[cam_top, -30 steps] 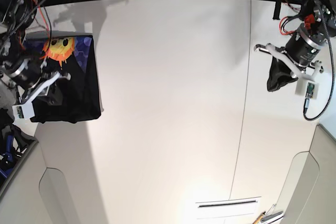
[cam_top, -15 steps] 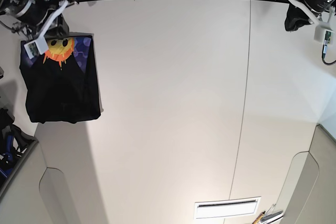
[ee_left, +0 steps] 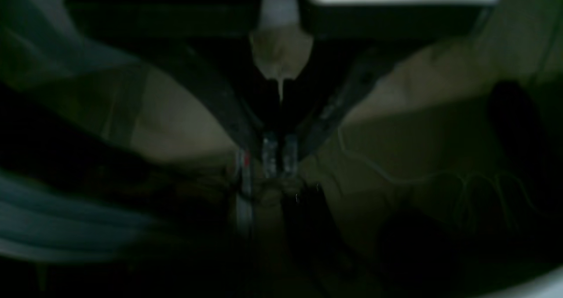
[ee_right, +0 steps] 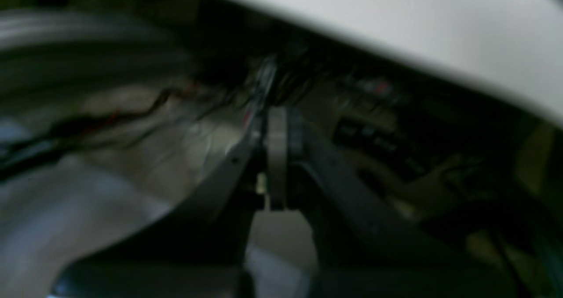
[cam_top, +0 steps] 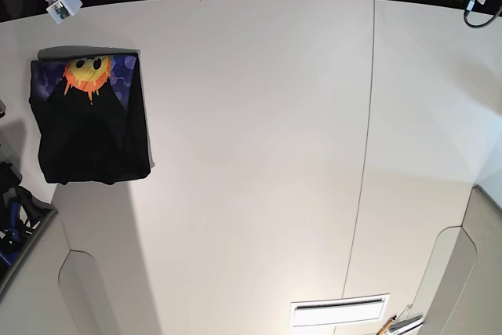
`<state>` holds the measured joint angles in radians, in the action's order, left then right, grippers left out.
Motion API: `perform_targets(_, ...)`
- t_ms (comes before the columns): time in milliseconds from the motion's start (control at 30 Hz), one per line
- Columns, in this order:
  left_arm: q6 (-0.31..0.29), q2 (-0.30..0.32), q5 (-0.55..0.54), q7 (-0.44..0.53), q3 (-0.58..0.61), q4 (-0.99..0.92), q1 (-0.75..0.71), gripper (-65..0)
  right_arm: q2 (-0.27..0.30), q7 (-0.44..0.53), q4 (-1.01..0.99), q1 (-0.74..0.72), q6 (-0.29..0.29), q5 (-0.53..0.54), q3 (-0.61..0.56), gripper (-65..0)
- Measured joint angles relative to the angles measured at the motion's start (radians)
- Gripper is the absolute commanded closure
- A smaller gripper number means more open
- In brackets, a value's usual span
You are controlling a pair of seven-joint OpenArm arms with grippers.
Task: Fold the T-shirt properly
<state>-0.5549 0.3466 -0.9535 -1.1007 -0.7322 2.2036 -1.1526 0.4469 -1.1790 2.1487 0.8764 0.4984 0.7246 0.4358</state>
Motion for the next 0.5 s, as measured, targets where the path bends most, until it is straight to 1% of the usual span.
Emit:
perform_targets(133,0.000,0.023,-0.015,-0.003,0.000,-0.129,-0.065,0.0,0.035,0.000,-0.071,0.068,0.011,0.011,-0.033,0.0)
perform_targets(300,0.000,0.056,-0.124,0.008,0.004,-0.391,-0.076,0.0,0.053,0.009,-0.240,0.090,0.022,0.015,-0.131,0.0)
perform_targets(333,-0.012,0.066,-0.144,0.015,0.013,-0.443,-0.077,0.0,0.058,0.014,-0.286,0.087,0.023,0.015,-0.159,0.0)
perform_targets(400,-0.060,0.093,-0.168,0.037,0.054,-0.539,-0.076,0.0,0.072,0.081,-0.389,0.075,0.023,0.016,-0.219,0.0)
perform_targets(500,-0.092,0.122,-0.168,0.122,0.158,-0.668,-0.045,0.0,0.095,0.198,-0.557,0.029,0.024,-0.008,-0.311,0.0)
